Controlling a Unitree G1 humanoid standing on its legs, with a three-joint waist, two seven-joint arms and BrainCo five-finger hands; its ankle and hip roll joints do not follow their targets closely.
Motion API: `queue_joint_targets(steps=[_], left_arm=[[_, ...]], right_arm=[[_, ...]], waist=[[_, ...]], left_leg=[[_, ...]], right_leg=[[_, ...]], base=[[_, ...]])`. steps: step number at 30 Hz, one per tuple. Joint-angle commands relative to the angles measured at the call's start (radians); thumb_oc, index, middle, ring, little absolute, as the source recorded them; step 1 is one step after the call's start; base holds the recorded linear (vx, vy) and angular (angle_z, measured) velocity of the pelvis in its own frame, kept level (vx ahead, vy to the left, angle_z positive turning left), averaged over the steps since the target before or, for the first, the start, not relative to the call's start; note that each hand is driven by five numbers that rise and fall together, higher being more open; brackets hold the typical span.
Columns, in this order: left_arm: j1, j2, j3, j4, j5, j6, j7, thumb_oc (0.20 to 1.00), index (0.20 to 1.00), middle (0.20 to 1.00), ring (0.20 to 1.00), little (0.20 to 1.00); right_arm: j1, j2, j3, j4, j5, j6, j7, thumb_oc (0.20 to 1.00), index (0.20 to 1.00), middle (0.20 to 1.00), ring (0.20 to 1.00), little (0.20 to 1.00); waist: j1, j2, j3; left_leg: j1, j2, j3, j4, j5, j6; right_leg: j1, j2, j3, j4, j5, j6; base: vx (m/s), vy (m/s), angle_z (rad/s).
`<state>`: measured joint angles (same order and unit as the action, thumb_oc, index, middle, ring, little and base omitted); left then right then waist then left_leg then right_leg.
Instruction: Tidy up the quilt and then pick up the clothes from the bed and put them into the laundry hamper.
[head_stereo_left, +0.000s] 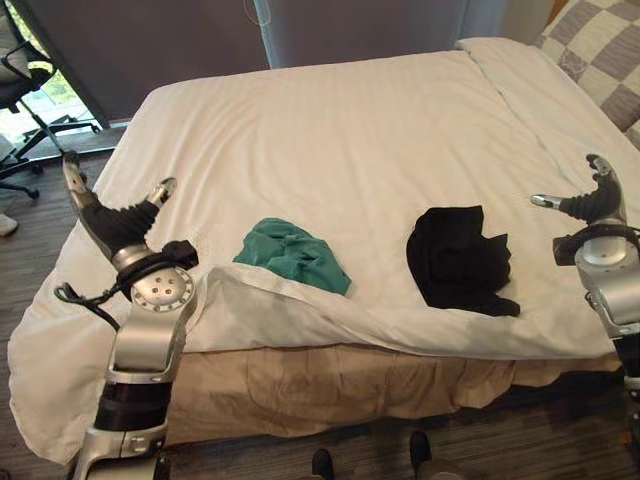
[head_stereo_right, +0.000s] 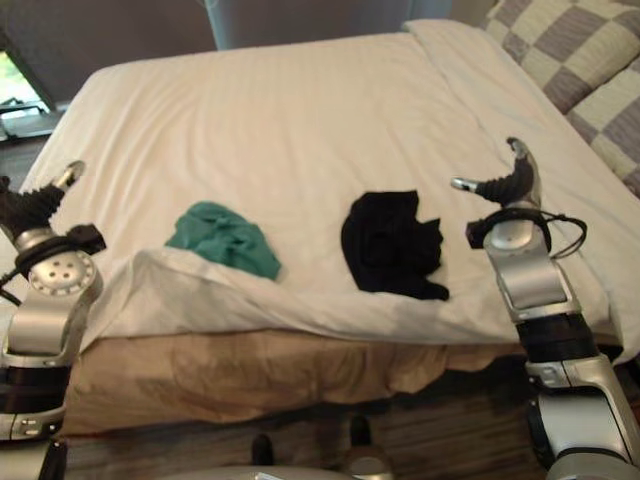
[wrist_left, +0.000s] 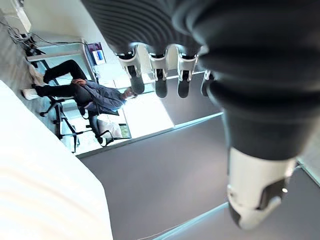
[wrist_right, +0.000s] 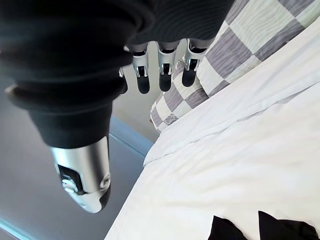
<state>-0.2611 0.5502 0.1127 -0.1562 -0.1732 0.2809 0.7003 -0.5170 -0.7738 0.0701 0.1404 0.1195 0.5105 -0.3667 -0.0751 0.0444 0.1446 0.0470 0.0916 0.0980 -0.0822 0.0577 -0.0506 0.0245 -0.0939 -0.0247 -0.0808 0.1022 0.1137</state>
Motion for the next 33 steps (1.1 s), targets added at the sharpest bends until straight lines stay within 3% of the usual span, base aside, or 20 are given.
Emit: queue_joint_targets(steps=[1, 10, 33], left_arm=[[0.016, 0.043, 0.009, -0.005, 0.063, -0.094, 0.023, 1.0, 1.0, 1.0, 1.0, 1.0], [0.09, 0.007, 0.013, -0.026, 0.053, -0.104, -0.006, 1.0, 1.0, 1.0, 1.0, 1.0], [0.07, 0.016, 0.022, -0.023, 0.066, -0.087, -0.002, 1.0, 1.0, 1.0, 1.0, 1.0]], right_arm=[[0.051, -0.055, -0.08, -0.009, -0.014, -0.123, -0.026, 1.0, 1.0, 1.0, 1.0, 1.0], [0.306, 0.008, -0.198, -0.097, -0.026, -0.183, -0.043, 1.0, 1.0, 1.0, 1.0, 1.0], [0.3, 0.039, -0.183, -0.103, -0.024, -0.177, -0.074, 1.0, 1.0, 1.0, 1.0, 1.0]], waist=[[0.04, -0.071, -0.049], [0.059, -0.074, -0.056], [0.066, -0.079, -0.055]], left_leg=[[0.028, 0.023, -0.019, 0.003, -0.055, -0.048], [0.016, 0.01, -0.051, 0.0, -0.062, -0.036], [0.025, 0.016, -0.043, 0.006, -0.058, -0.031]], right_leg=[[0.042, -0.038, -0.059, -0.006, -0.058, 0.042], [0.058, -0.052, -0.112, -0.002, -0.07, 0.048], [0.064, -0.063, -0.119, 0.011, -0.071, 0.057]], base=[[-0.01, 0.004, 0.17], [0.02, -0.008, 0.18], [0.01, -0.002, 0.01]])
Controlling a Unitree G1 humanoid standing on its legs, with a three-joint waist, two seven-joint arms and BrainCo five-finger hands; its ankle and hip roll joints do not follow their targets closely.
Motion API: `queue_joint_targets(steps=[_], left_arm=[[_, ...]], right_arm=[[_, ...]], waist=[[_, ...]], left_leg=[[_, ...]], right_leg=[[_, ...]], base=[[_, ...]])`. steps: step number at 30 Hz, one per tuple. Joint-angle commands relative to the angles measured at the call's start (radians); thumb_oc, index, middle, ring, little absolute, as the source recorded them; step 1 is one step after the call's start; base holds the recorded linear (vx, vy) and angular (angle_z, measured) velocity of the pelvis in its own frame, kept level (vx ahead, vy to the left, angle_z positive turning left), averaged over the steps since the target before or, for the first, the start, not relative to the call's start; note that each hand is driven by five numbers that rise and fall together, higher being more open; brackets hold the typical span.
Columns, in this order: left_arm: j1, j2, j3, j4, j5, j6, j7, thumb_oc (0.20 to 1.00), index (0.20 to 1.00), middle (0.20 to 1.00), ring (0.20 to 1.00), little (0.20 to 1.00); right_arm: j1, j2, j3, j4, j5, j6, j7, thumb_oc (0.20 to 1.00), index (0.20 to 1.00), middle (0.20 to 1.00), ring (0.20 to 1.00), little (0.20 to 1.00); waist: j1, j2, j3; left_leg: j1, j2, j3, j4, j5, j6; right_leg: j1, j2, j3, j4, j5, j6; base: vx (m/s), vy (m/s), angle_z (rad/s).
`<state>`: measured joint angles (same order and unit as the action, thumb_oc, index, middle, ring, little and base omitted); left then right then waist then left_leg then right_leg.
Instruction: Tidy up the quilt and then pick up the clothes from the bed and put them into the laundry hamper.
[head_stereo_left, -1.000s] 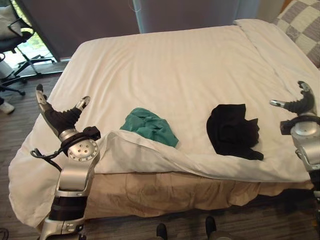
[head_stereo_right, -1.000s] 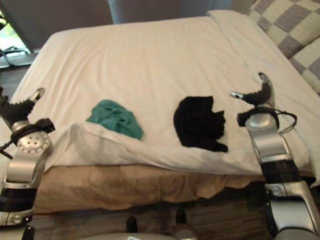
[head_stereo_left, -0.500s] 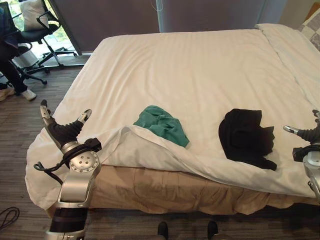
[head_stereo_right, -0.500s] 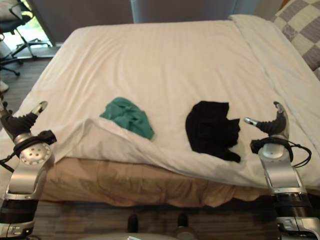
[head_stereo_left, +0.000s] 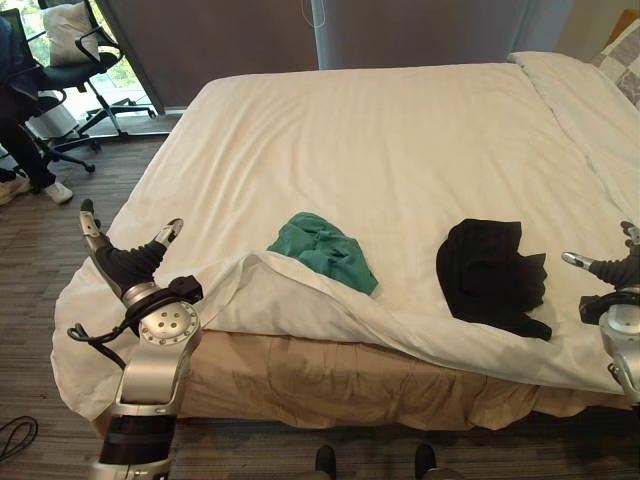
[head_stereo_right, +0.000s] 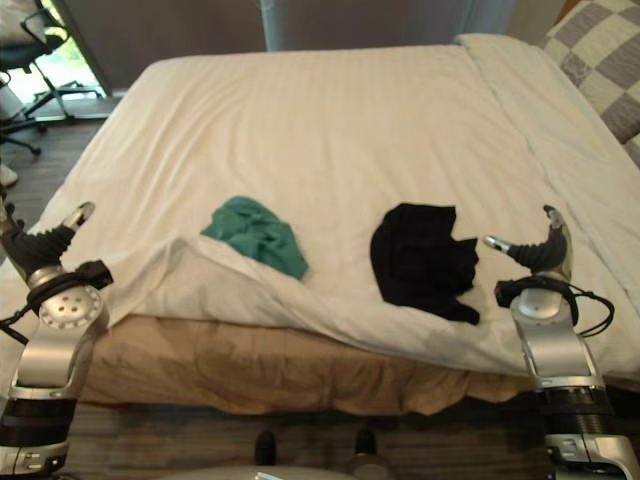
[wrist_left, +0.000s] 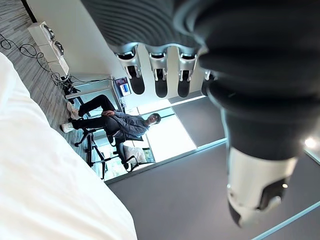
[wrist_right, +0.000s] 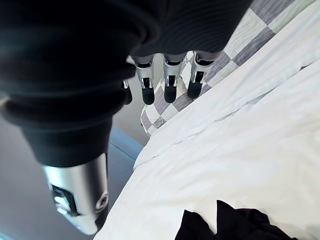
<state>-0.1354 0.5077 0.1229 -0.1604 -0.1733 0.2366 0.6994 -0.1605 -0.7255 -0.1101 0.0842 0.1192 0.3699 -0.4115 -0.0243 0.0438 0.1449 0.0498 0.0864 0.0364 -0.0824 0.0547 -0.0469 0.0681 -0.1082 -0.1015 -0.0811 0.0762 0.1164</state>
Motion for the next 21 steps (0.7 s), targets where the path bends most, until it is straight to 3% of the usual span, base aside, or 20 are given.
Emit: queue_joint_targets(steps=[1, 7, 11, 13, 16, 18, 21], left_arm=[[-0.055, 0.058, 0.012, -0.021, 0.068, -0.041, -0.003, 1.0, 1.0, 1.0, 1.0, 1.0], [-0.03, 0.05, 0.023, -0.056, 0.094, -0.024, -0.024, 1.0, 1.0, 1.0, 1.0, 1.0], [-0.022, 0.076, 0.028, -0.028, 0.108, 0.011, -0.021, 1.0, 1.0, 1.0, 1.0, 1.0], [-0.067, 0.118, -0.004, 0.075, 0.119, 0.062, -0.014, 1.0, 1.0, 1.0, 1.0, 1.0], [-0.08, 0.121, -0.022, 0.136, 0.154, 0.079, -0.026, 1.0, 1.0, 1.0, 1.0, 1.0], [-0.056, 0.115, -0.022, 0.162, 0.186, 0.071, -0.049, 1.0, 1.0, 1.0, 1.0, 1.0], [-0.068, 0.141, -0.071, 0.251, 0.251, -0.006, -0.085, 1.0, 1.0, 1.0, 1.0, 1.0]], right_arm=[[-0.055, -0.008, -0.003, -0.048, -0.025, -0.034, -0.028, 1.0, 1.0, 1.0, 1.0, 1.0], [-0.042, -0.008, -0.001, -0.053, -0.021, -0.025, -0.011, 1.0, 1.0, 1.0, 1.0, 1.0], [-0.134, -0.004, 0.105, -0.024, -0.03, 0.019, 0.0, 1.0, 1.0, 1.0, 1.0, 1.0], [-0.293, 0.013, 0.245, 0.072, -0.051, 0.066, 0.048, 1.0, 1.0, 1.0, 1.0, 1.0], [-0.34, 0.007, 0.283, 0.125, -0.062, 0.074, 0.1, 1.0, 1.0, 1.0, 1.0, 1.0], [-0.328, -0.006, 0.272, 0.145, -0.085, 0.065, 0.17, 1.0, 1.0, 1.0, 1.0, 1.0], [-0.338, -0.001, 0.307, 0.203, -0.094, 0.057, 0.188, 1.0, 1.0, 1.0, 1.0, 1.0]], waist=[[0.016, -0.079, -0.056], [0.014, -0.093, -0.051], [-0.012, -0.101, -0.057], [-0.036, -0.097, -0.056], [-0.041, -0.098, -0.049], [-0.037, -0.097, -0.041], [-0.032, -0.099, -0.035]], left_leg=[[0.022, 0.021, 0.019, 0.007, -0.055, -0.035], [0.026, 0.023, 0.029, 0.007, -0.071, -0.035], [0.029, 0.037, 0.067, 0.016, -0.069, -0.043], [0.043, 0.059, 0.092, 0.002, -0.052, -0.049], [0.053, 0.068, 0.101, -0.002, -0.051, -0.051], [0.05, 0.068, 0.094, -0.005, -0.055, -0.052], [0.019, 0.062, 0.092, -0.005, -0.052, -0.052]], right_leg=[[0.02, -0.049, -0.042, 0.011, -0.045, 0.054], [0.021, -0.046, -0.03, 0.008, -0.047, 0.064], [0.008, -0.023, 0.041, -0.001, -0.039, 0.057], [-0.002, -0.007, 0.087, 0.002, -0.03, 0.049], [-0.004, -0.012, 0.089, -0.003, -0.024, 0.05], [-0.01, -0.018, 0.082, -0.006, -0.023, 0.055], [-0.039, -0.02, 0.081, -0.006, -0.017, 0.06]], base=[[0.0, 0.0, 0.0], [0.01, -0.018, 0.0], [0.06, 0.028, -0.16], [0.2, 0.096, -0.45], [0.15, 0.047, -0.31], [0.13, 0.046, -0.13], [0.08, 0.015, -0.07]])
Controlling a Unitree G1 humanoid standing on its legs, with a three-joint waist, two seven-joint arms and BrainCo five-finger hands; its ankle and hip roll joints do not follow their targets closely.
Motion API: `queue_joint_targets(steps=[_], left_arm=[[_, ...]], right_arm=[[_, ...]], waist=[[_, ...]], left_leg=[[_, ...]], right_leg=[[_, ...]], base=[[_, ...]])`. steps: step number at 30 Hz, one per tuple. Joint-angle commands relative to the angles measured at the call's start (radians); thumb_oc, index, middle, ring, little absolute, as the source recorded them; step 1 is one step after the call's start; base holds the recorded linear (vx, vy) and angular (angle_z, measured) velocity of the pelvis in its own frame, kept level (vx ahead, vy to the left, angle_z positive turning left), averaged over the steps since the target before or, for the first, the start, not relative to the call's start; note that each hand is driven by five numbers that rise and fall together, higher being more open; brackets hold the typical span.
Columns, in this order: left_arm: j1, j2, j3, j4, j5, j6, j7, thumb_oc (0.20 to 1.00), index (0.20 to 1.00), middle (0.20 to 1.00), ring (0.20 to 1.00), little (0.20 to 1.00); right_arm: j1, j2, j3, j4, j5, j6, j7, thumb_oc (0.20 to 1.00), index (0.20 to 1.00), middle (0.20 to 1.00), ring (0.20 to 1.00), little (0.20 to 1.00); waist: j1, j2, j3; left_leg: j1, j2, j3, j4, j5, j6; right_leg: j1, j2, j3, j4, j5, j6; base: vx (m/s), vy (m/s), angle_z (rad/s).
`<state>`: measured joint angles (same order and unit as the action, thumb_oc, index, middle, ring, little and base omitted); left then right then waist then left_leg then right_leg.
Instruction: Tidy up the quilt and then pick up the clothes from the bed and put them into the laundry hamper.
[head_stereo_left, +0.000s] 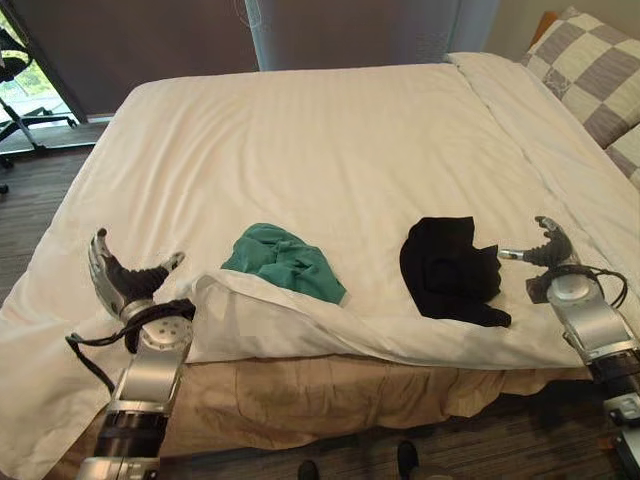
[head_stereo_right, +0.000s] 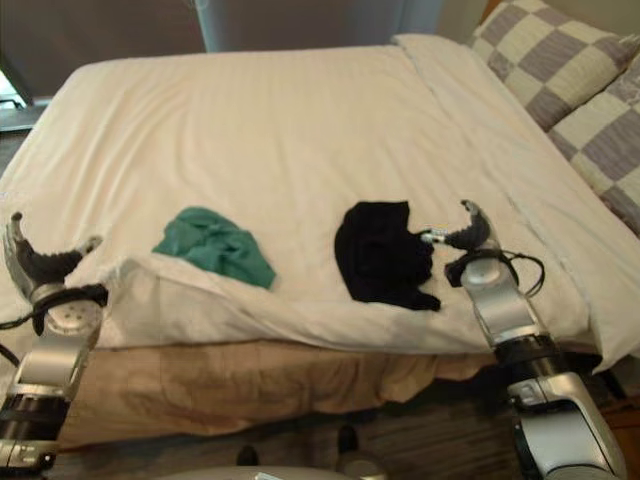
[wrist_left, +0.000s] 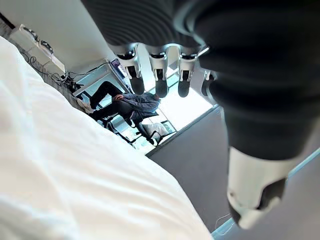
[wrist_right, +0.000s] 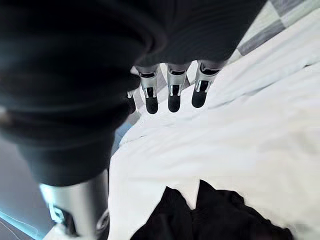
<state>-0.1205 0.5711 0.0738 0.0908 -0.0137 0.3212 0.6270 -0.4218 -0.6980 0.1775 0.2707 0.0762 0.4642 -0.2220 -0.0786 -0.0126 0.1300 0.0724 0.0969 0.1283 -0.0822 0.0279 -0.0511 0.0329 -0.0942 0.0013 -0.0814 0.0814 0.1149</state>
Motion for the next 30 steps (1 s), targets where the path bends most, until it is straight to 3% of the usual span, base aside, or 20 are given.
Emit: queue_joint_targets(steps=[1, 2, 6, 13, 21, 23, 26, 30], left_arm=[[-0.119, 0.087, -0.057, 0.05, 0.097, -0.117, -0.012, 1.0, 1.0, 1.0, 1.0, 1.0], [-0.197, 0.11, -0.113, 0.136, 0.121, -0.136, -0.012, 1.0, 1.0, 1.0, 1.0, 1.0], [-0.284, 0.136, -0.175, 0.228, 0.171, -0.163, 0.002, 1.0, 1.0, 1.0, 1.0, 1.0], [-0.384, 0.174, -0.23, 0.26, 0.169, -0.169, 0.004, 1.0, 1.0, 1.0, 1.0, 1.0], [-0.447, 0.149, -0.278, 0.358, 0.125, -0.089, -0.06, 1.0, 1.0, 1.0, 1.0, 1.0], [-0.46, 0.117, -0.299, 0.425, 0.082, 0.008, -0.079, 1.0, 1.0, 1.0, 1.0, 1.0], [-0.46, 0.068, -0.314, 0.51, 0.086, 0.06, -0.119, 1.0, 1.0, 1.0, 1.0, 1.0], [-0.438, 0.029, -0.355, 0.578, 0.144, 0.045, -0.132, 1.0, 1.0, 1.0, 1.0, 1.0]], right_arm=[[-0.107, -0.022, 0.048, 0.052, -0.034, -0.041, -0.019, 1.0, 1.0, 1.0, 1.0, 1.0], [-0.18, -0.012, 0.089, 0.114, -0.009, -0.054, -0.031, 1.0, 1.0, 1.0, 1.0, 1.0], [-0.264, -0.004, 0.142, 0.165, -0.004, -0.065, -0.012, 1.0, 1.0, 1.0, 1.0, 1.0], [-0.317, -0.012, 0.173, 0.23, 0.021, -0.098, -0.034, 1.0, 1.0, 1.0, 1.0, 1.0], [-0.371, -0.019, 0.188, 0.266, 0.01, -0.109, -0.006, 1.0, 1.0, 1.0, 1.0, 1.0], [-0.384, -0.017, 0.198, 0.263, 0.016, -0.11, -0.02, 1.0, 1.0, 1.0, 1.0, 1.0], [-0.414, -0.019, 0.203, 0.277, 0.019, -0.114, -0.022, 1.0, 1.0, 1.0, 1.0, 1.0], [-0.443, -0.041, 0.204, 0.272, 0.021, -0.125, -0.011, 1.0, 1.0, 1.0, 1.0, 1.0]], waist=[[0.022, -0.042, -0.012], [0.02, -0.035, 0.014], [0.013, -0.029, 0.055], [-0.003, -0.021, 0.085], [-0.019, -0.009, 0.12], [-0.026, -0.009, 0.142], [-0.029, -0.009, 0.164], [-0.039, -0.011, 0.182]], left_leg=[[-0.019, 0.052, 0.004, -0.005, -0.021, -0.048], [-0.046, 0.055, 0.011, -0.005, -0.016, -0.05], [-0.071, 0.06, 0.019, -0.005, -0.007, -0.051], [-0.076, 0.063, 0.031, -0.005, -0.002, -0.048], [-0.082, 0.062, 0.037, -0.004, 0.001, -0.048], [-0.093, 0.063, 0.043, 0.0, 0.004, -0.046], [-0.101, 0.063, 0.044, 0.005, 0.008, -0.044], [-0.106, 0.061, 0.048, 0.008, 0.009, -0.041]], right_leg=[[-0.019, -0.035, -0.019, -0.006, -0.019, 0.062], [-0.046, -0.035, -0.011, -0.006, -0.014, 0.061], [-0.071, -0.034, 0.0, -0.006, -0.007, 0.06], [-0.08, -0.036, 0.016, -0.006, -0.005, 0.055], [-0.09, -0.035, 0.029, -0.006, -0.006, 0.05], [-0.103, -0.035, 0.032, -0.005, -0.001, 0.051], [-0.113, -0.031, 0.036, 0.0, 0.001, 0.049], [-0.121, -0.027, 0.046, 0.003, 0.004, 0.049]], base=[[-0.05, -0.007, 0.0], [-0.08, -0.003, -0.06], [-0.08, 0.011, -0.16], [0.02, 0.016, -0.12], [-0.01, 0.024, -0.02], [-0.09, 0.019, -0.04], [-0.09, 0.001, -0.09], [-0.05, 0.024, -0.08]])
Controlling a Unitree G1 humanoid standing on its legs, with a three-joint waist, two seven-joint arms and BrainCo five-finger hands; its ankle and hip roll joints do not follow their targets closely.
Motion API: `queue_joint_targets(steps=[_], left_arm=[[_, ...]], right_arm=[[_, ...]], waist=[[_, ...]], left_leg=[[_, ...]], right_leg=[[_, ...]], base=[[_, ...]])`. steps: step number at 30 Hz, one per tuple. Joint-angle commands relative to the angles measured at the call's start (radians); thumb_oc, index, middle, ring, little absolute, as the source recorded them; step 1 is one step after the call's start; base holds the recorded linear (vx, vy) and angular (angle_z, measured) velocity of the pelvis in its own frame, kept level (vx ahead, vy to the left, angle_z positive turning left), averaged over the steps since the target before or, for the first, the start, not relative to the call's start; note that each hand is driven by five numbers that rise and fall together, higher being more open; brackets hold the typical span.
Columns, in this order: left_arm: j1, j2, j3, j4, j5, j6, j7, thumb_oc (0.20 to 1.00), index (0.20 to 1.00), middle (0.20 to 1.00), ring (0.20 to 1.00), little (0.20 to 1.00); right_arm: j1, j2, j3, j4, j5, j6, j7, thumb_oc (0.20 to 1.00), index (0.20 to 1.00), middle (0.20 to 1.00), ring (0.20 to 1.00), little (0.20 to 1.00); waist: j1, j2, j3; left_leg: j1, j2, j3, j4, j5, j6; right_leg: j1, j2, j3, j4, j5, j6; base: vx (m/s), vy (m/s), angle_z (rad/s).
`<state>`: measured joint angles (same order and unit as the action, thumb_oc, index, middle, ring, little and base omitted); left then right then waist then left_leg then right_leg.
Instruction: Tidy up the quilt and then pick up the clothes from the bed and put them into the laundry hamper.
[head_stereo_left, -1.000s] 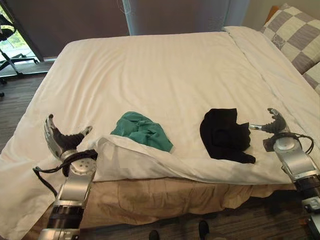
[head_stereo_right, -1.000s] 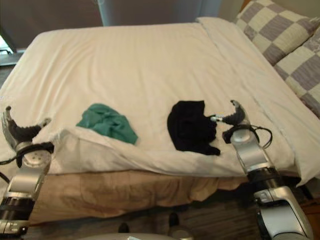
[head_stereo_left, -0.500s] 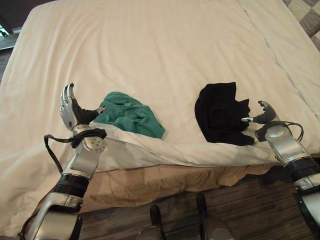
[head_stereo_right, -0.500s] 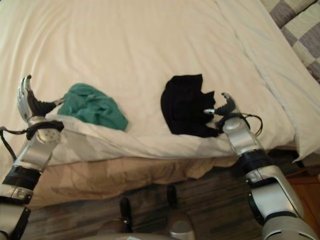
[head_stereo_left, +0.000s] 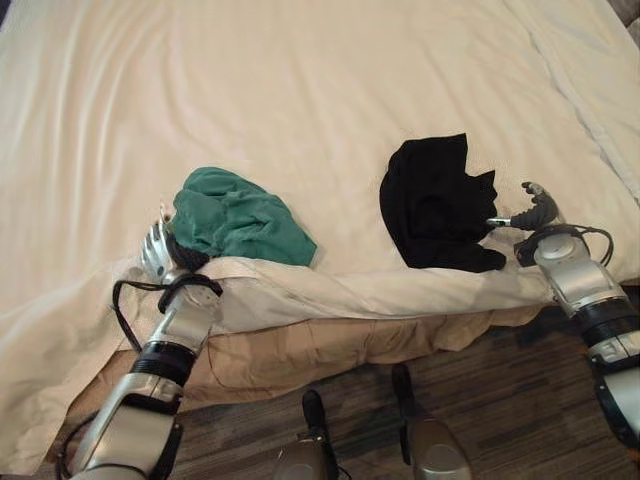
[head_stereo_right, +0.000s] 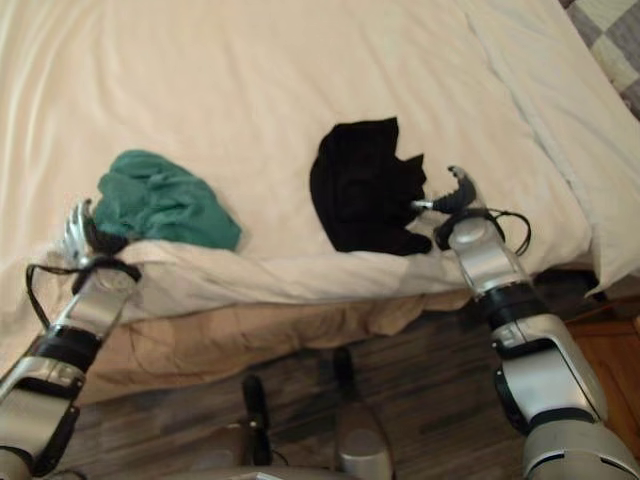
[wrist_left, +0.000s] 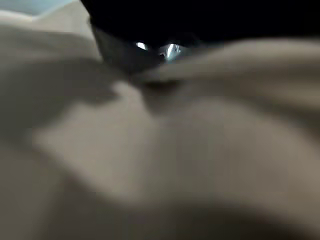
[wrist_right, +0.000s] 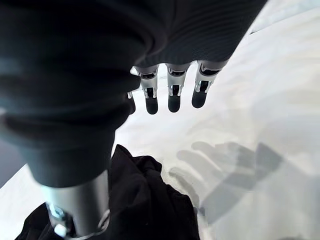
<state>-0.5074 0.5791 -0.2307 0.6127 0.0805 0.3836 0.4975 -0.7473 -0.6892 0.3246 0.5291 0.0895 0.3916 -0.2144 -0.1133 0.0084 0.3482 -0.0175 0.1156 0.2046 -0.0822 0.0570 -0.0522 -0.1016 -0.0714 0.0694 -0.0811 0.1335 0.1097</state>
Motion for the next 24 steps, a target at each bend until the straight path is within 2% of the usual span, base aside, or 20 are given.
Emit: queue_joint_targets(steps=[1, 6, 10, 15, 22, 24], left_arm=[[-0.053, 0.017, -0.059, 0.07, 0.051, -0.023, 0.0, 1.0, 1.0, 1.0, 1.0, 1.0], [-0.085, -0.002, -0.101, 0.152, 0.083, -0.112, 0.073, 1.0, 1.0, 1.0, 1.0, 1.0], [-0.106, 0.007, -0.106, 0.152, 0.065, -0.126, 0.103, 1.0, 1.0, 1.0, 1.0, 1.0], [-0.157, 0.061, -0.077, 0.077, 0.063, -0.207, 0.167, 1.0, 1.0, 1.0, 1.0, 1.0], [-0.226, 0.101, -0.052, 0.009, 0.026, -0.259, 0.199, 1.0, 1.0, 1.0, 1.0, 1.0], [-0.261, 0.103, -0.065, 0.027, -0.024, -0.237, 0.172, 1.0, 1.0, 1.0, 1.0, 1.0]], right_arm=[[-0.121, -0.053, 0.059, 0.01, 0.009, -0.052, -0.018, 1.0, 1.0, 1.0, 1.0, 1.0], [-0.134, -0.07, 0.075, -0.043, 0.023, -0.057, -0.018, 1.0, 1.0, 1.0, 1.0, 1.0], [-0.131, -0.078, 0.077, -0.057, 0.039, -0.057, -0.029, 1.0, 1.0, 1.0, 1.0, 1.0], [-0.114, -0.078, 0.066, -0.04, 0.053, -0.063, -0.028, 1.0, 1.0, 1.0, 1.0, 1.0], [-0.087, -0.043, 0.068, -0.036, 0.028, -0.056, -0.041, 1.0, 1.0, 1.0, 1.0, 1.0], [-0.095, -0.036, 0.074, -0.022, 0.023, -0.06, -0.038, 1.0, 1.0, 1.0, 1.0, 1.0]], waist=[[-0.007, -0.032, -0.034], [-0.036, -0.043, -0.016], [-0.041, -0.05, -0.009], [-0.042, -0.047, -0.001], [-0.053, -0.035, -0.01], [-0.059, -0.032, -0.01]], left_leg=[[-0.017, 0.043, -0.026, 0.008, -0.019, -0.041], [-0.026, 0.049, 0.001, 0.009, -0.014, -0.045], [-0.028, 0.051, 0.011, 0.009, -0.013, -0.046], [-0.015, 0.048, 0.01, 0.01, -0.014, -0.048], [0.004, 0.047, 0.018, 0.005, -0.016, -0.05], [0.008, 0.048, 0.023, 0.004, -0.018, -0.05]], right_leg=[[0.011, -0.049, -0.02, 0.003, -0.047, 0.054], [-0.012, -0.04, 0.011, 0.003, -0.037, 0.057], [-0.019, -0.038, 0.019, 0.002, -0.031, 0.061], [-0.005, -0.043, 0.013, 0.004, -0.033, 0.059], [0.01, -0.047, 0.013, 0.001, -0.036, 0.057], [0.01, -0.047, 0.016, 0.002, -0.035, 0.057]], base=[[-0.04, 0.04, -0.01], [-0.04, 0.03, -0.08], [-0.03, -0.028, -0.11], [-0.01, -0.016, -0.01], [0.04, 0.022, 0.02], [0.0, 0.0, 0.0]])
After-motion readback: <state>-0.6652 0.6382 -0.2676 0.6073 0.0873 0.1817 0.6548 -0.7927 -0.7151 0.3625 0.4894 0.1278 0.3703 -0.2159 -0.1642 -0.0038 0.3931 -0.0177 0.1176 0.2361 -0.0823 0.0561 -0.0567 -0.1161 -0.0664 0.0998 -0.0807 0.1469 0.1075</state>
